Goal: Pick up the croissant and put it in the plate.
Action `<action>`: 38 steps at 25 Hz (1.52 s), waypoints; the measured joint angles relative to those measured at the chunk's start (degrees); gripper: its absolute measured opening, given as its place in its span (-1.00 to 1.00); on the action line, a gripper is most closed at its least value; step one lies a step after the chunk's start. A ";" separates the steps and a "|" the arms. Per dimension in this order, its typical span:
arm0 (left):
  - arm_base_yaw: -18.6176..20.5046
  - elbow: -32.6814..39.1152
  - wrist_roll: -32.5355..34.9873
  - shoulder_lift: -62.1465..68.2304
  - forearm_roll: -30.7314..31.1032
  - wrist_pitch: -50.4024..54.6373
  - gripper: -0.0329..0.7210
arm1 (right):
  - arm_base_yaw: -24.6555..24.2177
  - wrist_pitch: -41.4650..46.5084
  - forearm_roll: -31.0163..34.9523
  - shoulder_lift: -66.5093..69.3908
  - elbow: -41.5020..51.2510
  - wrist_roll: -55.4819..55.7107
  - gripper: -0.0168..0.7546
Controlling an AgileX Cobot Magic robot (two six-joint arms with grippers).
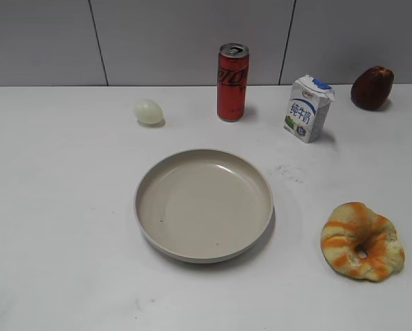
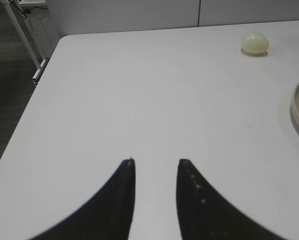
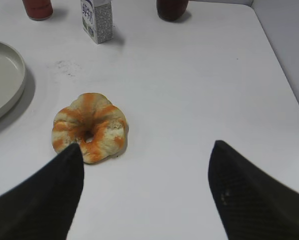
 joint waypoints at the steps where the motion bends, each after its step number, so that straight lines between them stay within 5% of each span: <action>1: 0.00 0.00 0.00 0.00 0.00 0.00 -0.31 | 0.00 0.00 0.00 0.00 0.00 0.00 0.56; 20: 0.00 0.00 0.00 0.00 0.00 0.00 -0.31 | 0.00 -2.91 1.37 24.22 -1.85 0.00 0.56; 38: 0.00 0.00 0.00 -0.04 0.00 0.00 -0.31 | 0.59 -8.60 15.58 70.83 -15.29 -16.91 0.53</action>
